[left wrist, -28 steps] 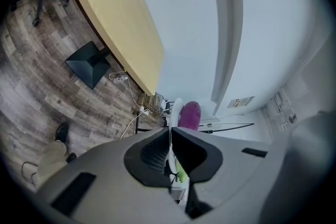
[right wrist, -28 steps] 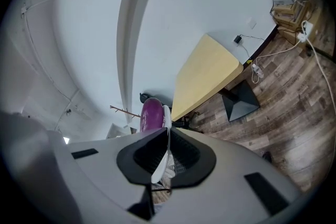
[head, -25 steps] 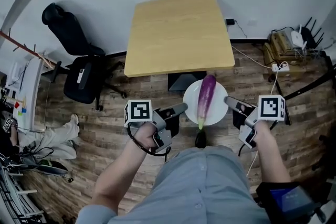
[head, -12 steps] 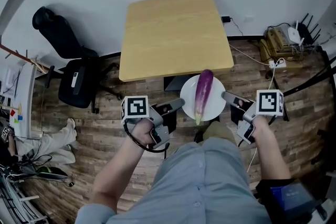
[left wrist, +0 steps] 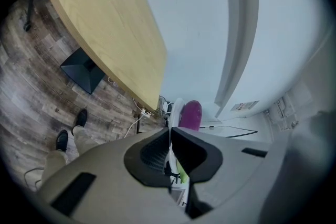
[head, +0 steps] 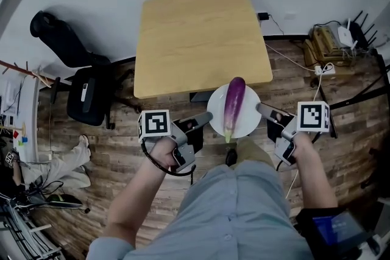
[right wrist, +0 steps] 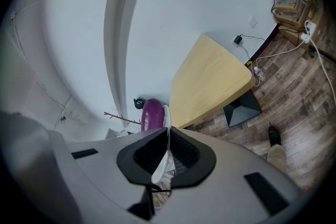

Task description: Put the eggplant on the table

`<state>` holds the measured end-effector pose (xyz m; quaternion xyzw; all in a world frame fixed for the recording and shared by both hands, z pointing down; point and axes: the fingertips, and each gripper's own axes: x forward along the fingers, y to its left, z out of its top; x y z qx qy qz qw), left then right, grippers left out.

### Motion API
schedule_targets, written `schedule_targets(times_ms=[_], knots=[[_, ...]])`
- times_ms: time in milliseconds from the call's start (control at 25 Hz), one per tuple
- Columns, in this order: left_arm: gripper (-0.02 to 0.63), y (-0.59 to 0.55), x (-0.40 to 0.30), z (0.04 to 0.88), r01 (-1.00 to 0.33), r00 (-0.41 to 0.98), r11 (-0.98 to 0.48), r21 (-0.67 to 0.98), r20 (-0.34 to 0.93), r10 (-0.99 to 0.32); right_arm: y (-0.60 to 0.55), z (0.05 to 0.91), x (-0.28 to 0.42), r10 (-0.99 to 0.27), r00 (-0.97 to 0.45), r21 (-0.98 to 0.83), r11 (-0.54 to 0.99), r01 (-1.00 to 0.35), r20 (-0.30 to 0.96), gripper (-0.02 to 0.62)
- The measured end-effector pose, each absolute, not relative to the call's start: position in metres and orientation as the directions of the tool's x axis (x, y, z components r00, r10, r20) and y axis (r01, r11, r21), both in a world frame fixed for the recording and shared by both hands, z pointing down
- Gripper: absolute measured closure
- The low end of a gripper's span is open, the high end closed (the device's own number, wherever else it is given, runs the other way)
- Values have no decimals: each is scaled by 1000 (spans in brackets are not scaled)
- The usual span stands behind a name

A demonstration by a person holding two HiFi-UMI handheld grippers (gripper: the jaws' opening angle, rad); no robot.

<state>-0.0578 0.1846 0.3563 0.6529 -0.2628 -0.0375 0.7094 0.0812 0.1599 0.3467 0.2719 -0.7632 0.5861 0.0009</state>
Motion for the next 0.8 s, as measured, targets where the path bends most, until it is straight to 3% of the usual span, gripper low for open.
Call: schedule_targets(times_ms=[240, 800], knots=[[584, 151, -53, 364, -300, 850, 164, 940, 342, -401, 130, 361, 93, -407, -831, -886, 97, -453, 380, 581], [584, 72, -35, 366, -292, 820, 202, 935, 353, -451, 41, 364, 110, -353, -851, -883, 120, -453, 389, 581]])
